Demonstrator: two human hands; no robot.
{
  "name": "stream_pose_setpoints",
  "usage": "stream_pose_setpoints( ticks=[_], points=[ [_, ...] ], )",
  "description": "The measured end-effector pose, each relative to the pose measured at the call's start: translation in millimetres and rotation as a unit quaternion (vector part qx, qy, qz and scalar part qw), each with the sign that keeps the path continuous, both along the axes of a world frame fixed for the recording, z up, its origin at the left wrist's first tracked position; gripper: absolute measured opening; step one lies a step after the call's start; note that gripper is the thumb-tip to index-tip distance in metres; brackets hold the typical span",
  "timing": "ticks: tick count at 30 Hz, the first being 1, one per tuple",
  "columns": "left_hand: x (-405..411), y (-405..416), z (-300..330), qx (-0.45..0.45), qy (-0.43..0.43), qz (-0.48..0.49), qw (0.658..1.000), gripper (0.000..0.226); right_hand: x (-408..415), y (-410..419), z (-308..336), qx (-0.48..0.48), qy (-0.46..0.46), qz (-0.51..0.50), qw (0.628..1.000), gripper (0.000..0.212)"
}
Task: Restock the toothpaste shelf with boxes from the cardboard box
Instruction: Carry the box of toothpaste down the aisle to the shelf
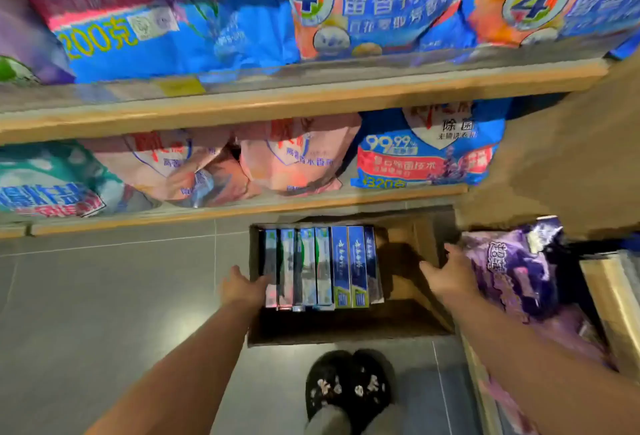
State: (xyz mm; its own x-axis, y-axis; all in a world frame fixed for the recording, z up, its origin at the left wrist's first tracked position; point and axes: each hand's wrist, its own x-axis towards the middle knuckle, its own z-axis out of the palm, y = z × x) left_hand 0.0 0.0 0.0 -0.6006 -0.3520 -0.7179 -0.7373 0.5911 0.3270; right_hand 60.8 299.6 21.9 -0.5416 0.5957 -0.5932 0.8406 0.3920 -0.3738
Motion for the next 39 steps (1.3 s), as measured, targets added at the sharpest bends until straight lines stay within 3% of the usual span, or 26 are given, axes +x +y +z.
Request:
stream_pose_setpoints(
  ticks=[3,6,9,13,18,28,39],
  points=[
    [2.3,4.4,-46.2,-0.036,-0.001,0.016,0.999,0.063,5.5,4.0,-50.1,0.035,-0.042,-0.006,0.999,0.061],
    [10.8,7.6,-76.8,-0.050,0.011,0.036,0.998,0.039,12.0,5.3,-87.1,0.031,-0.057,-0.061,0.996,0.052],
    [10.9,7.4,-89.6,-0.089,0.037,0.039,0.995,0.031,12.0,7.5,-108.2,0.032,-0.072,-0.094,0.992,0.042],
    [7.2,-1.5,-101.7,-0.131,0.056,0.015,0.990,0.028,12.6,11.8,-116.2,0.057,-0.057,-0.128,0.989,0.032],
    [20.0,-14.1,-91.3,-0.112,0.045,0.026,0.992,0.024,14.2,9.1,-95.1,0.052,-0.060,-0.092,0.993,0.031],
    [87.2,-70.5,35.3,-0.095,0.008,0.111,0.989,0.022,6.5,-28.6,11.3,0.082,-0.070,0.069,0.992,0.032],
    [191.3,-197.8,245.2,-0.139,0.002,0.279,0.950,0.030,-16.6,-178.9,196.1,0.057,-0.039,0.312,0.948,0.030]
  ],
)
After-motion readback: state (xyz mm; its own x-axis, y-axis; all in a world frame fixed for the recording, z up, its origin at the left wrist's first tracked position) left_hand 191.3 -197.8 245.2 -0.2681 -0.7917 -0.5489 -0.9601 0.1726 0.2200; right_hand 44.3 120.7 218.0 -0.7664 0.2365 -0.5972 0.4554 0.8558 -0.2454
